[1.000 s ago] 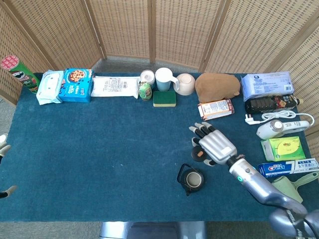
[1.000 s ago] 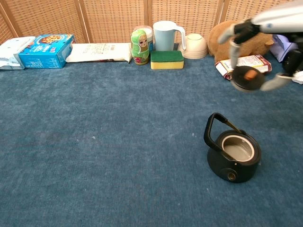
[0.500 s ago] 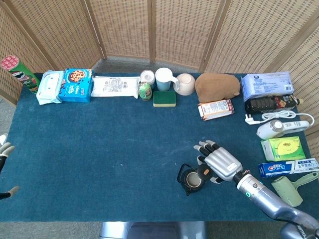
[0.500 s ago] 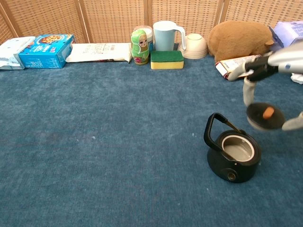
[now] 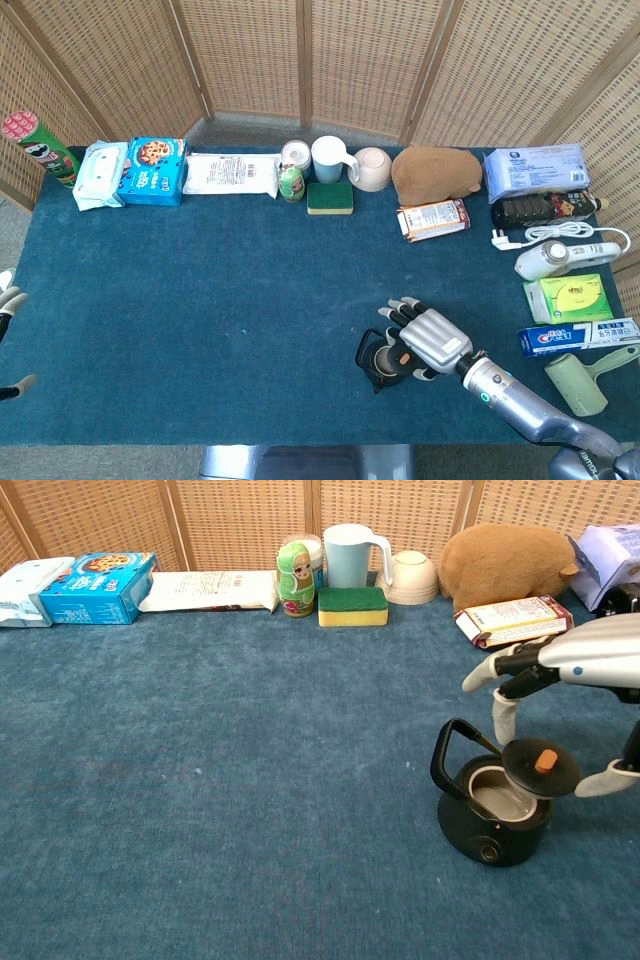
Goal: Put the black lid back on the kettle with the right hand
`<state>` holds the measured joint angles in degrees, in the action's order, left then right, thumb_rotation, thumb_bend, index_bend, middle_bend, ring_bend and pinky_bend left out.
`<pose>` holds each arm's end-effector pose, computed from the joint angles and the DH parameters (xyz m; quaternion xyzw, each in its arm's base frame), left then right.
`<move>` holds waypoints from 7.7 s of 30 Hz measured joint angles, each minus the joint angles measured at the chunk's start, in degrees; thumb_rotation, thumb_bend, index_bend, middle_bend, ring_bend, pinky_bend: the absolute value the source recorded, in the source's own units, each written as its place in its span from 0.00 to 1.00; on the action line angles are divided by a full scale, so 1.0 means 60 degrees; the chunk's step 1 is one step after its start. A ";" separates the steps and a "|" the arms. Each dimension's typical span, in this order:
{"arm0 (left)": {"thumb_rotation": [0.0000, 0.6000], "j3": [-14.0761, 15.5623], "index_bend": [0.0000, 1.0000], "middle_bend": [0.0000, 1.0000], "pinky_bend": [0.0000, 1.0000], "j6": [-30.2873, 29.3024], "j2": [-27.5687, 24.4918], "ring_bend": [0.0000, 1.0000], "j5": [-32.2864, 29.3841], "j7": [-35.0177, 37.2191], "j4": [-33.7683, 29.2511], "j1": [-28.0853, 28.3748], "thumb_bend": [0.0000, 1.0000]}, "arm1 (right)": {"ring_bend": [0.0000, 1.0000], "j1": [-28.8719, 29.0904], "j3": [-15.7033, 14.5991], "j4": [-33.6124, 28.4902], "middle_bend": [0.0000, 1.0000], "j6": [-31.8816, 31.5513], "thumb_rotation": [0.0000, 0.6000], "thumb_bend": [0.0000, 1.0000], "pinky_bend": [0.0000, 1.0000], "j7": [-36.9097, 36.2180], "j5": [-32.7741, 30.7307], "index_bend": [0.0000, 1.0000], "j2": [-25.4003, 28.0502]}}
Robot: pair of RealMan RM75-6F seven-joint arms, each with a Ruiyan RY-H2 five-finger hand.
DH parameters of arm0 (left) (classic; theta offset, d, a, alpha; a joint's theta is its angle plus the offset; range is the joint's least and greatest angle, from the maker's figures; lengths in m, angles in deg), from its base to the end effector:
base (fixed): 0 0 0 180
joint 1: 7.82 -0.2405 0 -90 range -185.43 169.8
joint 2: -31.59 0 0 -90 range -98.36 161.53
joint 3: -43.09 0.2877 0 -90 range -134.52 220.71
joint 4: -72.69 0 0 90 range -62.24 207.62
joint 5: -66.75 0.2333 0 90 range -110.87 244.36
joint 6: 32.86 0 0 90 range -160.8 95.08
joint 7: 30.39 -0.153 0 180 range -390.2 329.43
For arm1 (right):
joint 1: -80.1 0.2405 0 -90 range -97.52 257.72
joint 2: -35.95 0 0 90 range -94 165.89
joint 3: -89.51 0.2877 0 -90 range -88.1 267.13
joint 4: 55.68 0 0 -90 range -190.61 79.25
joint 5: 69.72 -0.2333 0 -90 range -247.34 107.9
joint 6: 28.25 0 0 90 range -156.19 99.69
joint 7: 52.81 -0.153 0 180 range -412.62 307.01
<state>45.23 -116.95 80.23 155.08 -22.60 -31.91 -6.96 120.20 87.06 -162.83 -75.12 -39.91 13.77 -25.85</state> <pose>-0.3335 0.1480 0.2061 -0.5880 -0.4556 -0.3644 0.5602 -0.1922 -0.2885 0.0433 0.8628 -0.3106 0.2661 0.2971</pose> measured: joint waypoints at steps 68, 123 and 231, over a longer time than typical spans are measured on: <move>1.00 0.0066 0.00 0.00 0.04 -0.0013 -0.0024 0.00 0.0070 0.0119 0.0026 -0.0004 0.06 | 0.05 0.0065 0.0673 0.0887 0.06 -0.0269 1.00 0.23 0.00 -0.0357 -0.0687 0.08 -0.1263; 1.00 0.0114 0.00 0.00 0.04 -0.0023 -0.0029 0.00 0.0151 0.0180 0.0045 -0.0008 0.06 | 0.04 0.0089 0.0931 0.1346 0.05 -0.0418 1.00 0.19 0.00 -0.0395 -0.1175 0.06 -0.2461; 1.00 0.0247 0.00 0.00 0.04 -0.0676 -0.0055 0.00 0.0657 0.0462 0.0301 -0.0289 0.06 | 0.04 -0.4015 0.0549 0.1868 0.05 -0.7254 1.00 0.00 0.00 -0.0819 0.0496 0.12 -0.0102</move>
<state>46.71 -121.00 79.90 159.03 -19.82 -30.11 -8.69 96.11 90.35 -151.63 -118.64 -44.83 16.74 -26.46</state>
